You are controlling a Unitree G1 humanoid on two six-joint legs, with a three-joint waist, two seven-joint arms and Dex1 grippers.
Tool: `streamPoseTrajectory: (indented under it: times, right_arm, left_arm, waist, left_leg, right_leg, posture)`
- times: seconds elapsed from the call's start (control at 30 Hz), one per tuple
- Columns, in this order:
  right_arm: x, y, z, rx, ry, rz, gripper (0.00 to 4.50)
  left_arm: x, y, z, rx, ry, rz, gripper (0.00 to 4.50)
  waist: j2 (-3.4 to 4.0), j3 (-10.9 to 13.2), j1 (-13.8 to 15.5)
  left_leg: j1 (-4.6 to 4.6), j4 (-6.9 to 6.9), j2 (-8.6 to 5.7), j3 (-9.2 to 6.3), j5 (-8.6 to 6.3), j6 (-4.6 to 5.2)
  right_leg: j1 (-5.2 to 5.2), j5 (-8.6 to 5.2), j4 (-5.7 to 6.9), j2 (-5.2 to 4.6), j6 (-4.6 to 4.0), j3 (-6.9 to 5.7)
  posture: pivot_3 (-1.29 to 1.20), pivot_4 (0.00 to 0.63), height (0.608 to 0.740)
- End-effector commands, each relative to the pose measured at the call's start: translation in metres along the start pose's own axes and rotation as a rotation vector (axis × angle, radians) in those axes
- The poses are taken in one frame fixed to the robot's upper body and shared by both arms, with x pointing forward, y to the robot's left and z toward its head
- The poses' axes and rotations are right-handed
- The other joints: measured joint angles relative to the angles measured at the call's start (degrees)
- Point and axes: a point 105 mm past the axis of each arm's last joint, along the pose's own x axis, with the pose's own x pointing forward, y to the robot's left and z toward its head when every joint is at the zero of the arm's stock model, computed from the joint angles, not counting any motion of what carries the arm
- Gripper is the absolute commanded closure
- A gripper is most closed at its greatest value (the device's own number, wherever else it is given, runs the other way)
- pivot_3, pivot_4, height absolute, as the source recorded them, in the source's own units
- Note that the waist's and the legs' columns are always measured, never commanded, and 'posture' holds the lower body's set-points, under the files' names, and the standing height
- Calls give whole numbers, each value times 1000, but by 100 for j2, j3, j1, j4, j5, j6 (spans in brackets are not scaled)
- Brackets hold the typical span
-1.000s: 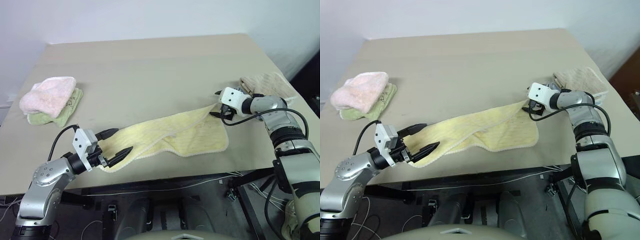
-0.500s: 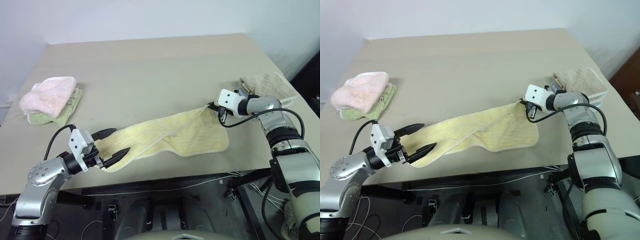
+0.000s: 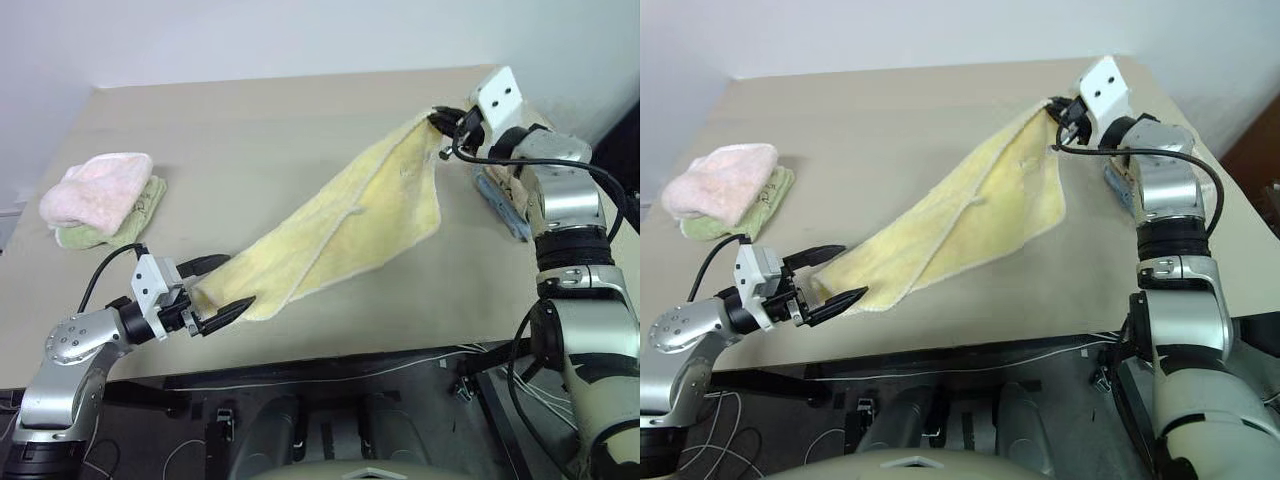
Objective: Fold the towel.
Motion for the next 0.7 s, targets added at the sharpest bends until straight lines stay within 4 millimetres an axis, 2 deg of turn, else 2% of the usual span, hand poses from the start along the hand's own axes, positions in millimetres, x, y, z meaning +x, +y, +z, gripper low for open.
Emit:
streamPoseTrajectory:
  times: [0.03,0.27,0.47,0.7]
  right_arm:
    - [1,-17,41,-27,-123,-104,4477]
    - [8,-20,44,-50,-141,-171,4477]
    - [11,-16,62,-34,-211,-150,4477]
    - [7,-5,86,-3,-312,-97,4477]
  left_arm:
    - [6,-8,8,50,-24,-45,0]
    - [18,-25,4,124,-6,-86,0]
    - [29,-35,-3,194,9,-111,0]
    - [44,-24,-13,223,6,-67,0]
  waist:
    - [0,0,1]
    - [1,0,-10]
    - [7,2,-17]
    - [9,4,-8]
  left_leg:
    - [-1,0,0,0,0,0]
    - [-1,0,-1,0,0,0]
    - [-1,-3,0,1,0,0]
    - [-1,-2,0,1,1,1]
  right_leg:
    - [0,0,0,0,0,0]
    - [1,0,-1,-1,0,-1]
    - [0,0,1,0,1,0]
    - [-2,8,3,1,15,-2]
  posture:
    - [0,150,740]
    - [0,150,740]
    - [0,150,740]
    - [0,150,740]
